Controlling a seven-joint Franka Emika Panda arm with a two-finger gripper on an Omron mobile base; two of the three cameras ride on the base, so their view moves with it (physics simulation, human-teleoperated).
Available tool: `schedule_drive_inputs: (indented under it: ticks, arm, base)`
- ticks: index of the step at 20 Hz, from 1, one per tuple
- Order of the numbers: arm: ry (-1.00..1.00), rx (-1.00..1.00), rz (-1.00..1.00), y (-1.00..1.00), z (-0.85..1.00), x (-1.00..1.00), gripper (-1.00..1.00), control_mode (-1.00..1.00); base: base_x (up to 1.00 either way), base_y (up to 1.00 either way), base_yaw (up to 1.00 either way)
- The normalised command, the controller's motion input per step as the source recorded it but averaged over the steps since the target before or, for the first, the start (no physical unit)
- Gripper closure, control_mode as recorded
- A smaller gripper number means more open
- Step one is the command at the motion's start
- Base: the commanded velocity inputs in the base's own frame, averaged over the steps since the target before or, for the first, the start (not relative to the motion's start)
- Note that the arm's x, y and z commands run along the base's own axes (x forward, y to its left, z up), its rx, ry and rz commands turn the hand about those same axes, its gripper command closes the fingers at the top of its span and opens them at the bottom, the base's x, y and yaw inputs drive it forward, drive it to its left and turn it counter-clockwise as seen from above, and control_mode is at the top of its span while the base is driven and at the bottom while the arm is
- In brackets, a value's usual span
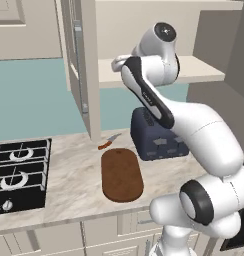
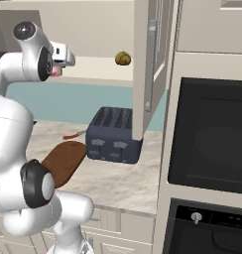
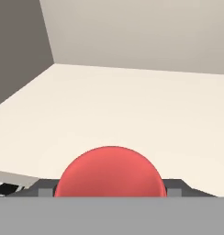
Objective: Pick the bread, place it on the cutting board, pick the jam, place it on the counter, and close the cabinet.
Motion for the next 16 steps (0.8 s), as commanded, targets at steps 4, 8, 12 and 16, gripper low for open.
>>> schedule_drive_inputs:
  ticks: [4, 8, 12, 16]
  arm:
    - [0.0, 0.0, 0.0, -0.27, 0.03, -0.44, 1.0, -1.0]
    - [0.0, 0.0, 0.0, -0.22, 0.03, -0.35, 1.0, -1.0]
    - [0.0, -0.01, 0.0, -0.09, 0.0, -0.33, 1.0, -1.0]
    - [0.0, 0.0, 0.0, -0.06, 0.0, -0.44, 1.0, -1.0]
  base:
    - [0.0, 0.0, 0.0]
    - [0.0, 0.0, 0.0]
    - [0.0, 0.0, 0.0]
    - [0.0, 0.0, 0.0]
